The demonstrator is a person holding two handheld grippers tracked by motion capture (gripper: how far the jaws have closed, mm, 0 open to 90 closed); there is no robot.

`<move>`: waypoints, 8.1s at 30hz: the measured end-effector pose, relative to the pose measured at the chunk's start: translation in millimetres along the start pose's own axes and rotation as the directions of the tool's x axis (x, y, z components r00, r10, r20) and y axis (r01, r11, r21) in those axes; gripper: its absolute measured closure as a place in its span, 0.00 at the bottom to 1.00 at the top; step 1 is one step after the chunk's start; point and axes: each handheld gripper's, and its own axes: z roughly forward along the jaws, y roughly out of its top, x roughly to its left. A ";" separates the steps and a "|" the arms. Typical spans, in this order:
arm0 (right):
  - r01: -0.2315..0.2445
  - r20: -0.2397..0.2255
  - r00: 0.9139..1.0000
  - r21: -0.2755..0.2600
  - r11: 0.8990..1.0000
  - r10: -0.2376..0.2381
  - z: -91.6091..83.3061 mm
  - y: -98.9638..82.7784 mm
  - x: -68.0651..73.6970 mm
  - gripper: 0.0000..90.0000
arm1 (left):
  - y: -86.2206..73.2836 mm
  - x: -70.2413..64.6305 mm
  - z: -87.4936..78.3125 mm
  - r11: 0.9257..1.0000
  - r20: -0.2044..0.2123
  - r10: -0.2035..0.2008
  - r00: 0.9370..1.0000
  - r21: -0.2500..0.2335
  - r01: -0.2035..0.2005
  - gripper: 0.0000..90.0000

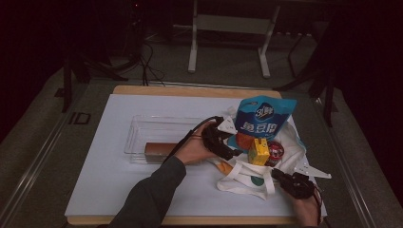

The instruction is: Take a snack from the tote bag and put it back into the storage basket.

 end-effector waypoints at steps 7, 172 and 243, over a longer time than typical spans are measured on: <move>-0.001 -0.001 1.000 0.000 1.000 0.001 -0.1 0.0 -0.1 0.92 | 3.3 -0.7 12.7 1.000 0.017 -0.010 1.000 -0.006 0.010 0.28; -0.006 -0.008 1.000 -0.007 1.000 0.006 -0.1 -0.6 -0.6 0.91 | 29.7 -28.6 -33.2 0.999 -0.089 -0.040 0.995 -0.036 0.037 0.32; -0.008 -0.007 1.000 -0.007 1.000 0.008 -0.2 -0.8 -0.6 0.91 | -54.4 23.8 -122.7 0.962 -0.329 -0.272 0.904 -0.106 0.251 0.32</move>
